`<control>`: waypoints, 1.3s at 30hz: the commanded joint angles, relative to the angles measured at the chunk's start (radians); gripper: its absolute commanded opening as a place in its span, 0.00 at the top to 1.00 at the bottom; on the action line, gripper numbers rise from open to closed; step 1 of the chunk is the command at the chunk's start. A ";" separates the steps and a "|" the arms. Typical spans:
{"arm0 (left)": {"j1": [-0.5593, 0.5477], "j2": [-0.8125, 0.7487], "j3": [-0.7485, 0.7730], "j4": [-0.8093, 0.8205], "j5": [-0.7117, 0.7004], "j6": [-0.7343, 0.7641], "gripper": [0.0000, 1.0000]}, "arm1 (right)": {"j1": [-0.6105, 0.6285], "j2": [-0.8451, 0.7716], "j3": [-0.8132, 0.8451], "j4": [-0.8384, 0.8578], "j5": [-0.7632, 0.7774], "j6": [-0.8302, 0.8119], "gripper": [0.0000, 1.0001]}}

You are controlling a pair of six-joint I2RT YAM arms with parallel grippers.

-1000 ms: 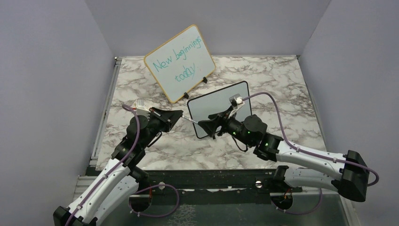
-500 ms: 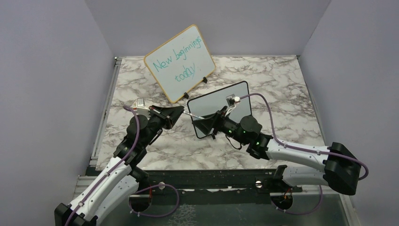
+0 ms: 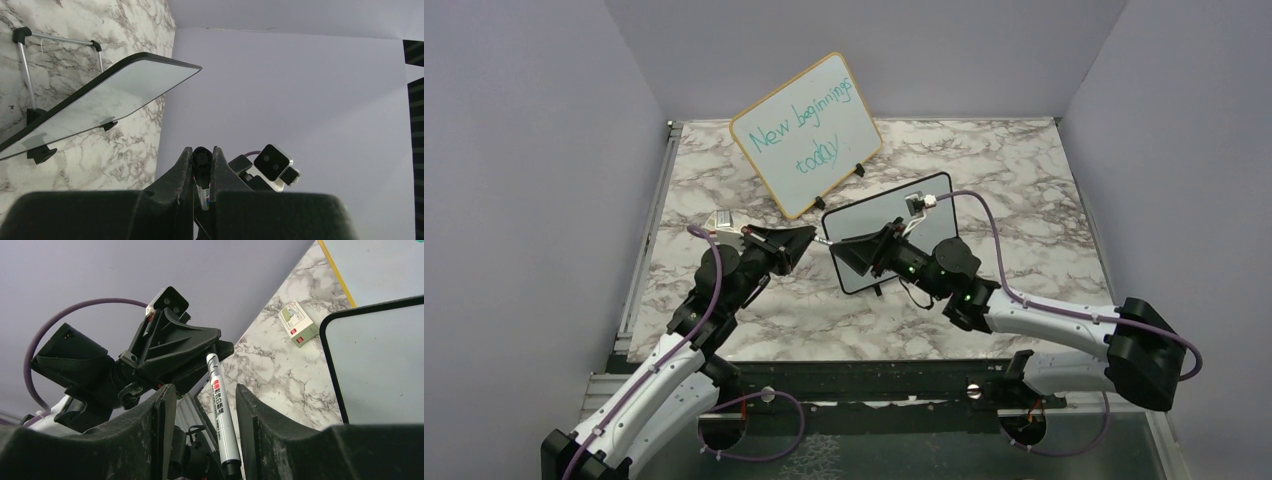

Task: Write a sentence on the whiteboard
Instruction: Open the whiteboard marker at the center of the board.

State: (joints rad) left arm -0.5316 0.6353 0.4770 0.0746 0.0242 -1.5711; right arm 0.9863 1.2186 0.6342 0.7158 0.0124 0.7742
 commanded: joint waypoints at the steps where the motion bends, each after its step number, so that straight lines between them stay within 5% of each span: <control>1: 0.001 0.000 -0.012 0.046 0.025 -0.033 1.00 | -0.008 0.021 0.038 0.037 -0.061 0.031 0.50; 19: 0.001 -0.003 0.035 -0.015 0.016 0.042 1.00 | -0.011 0.001 0.043 0.003 -0.104 0.020 0.68; 39: 0.001 -0.009 0.063 -0.032 0.047 0.057 1.00 | -0.022 -0.017 0.043 -0.014 -0.130 0.022 0.64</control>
State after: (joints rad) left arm -0.5316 0.6292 0.5148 0.0574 0.0414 -1.5070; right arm 0.9688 1.2076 0.6388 0.7006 -0.0784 0.8005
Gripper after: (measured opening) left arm 0.083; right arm 0.361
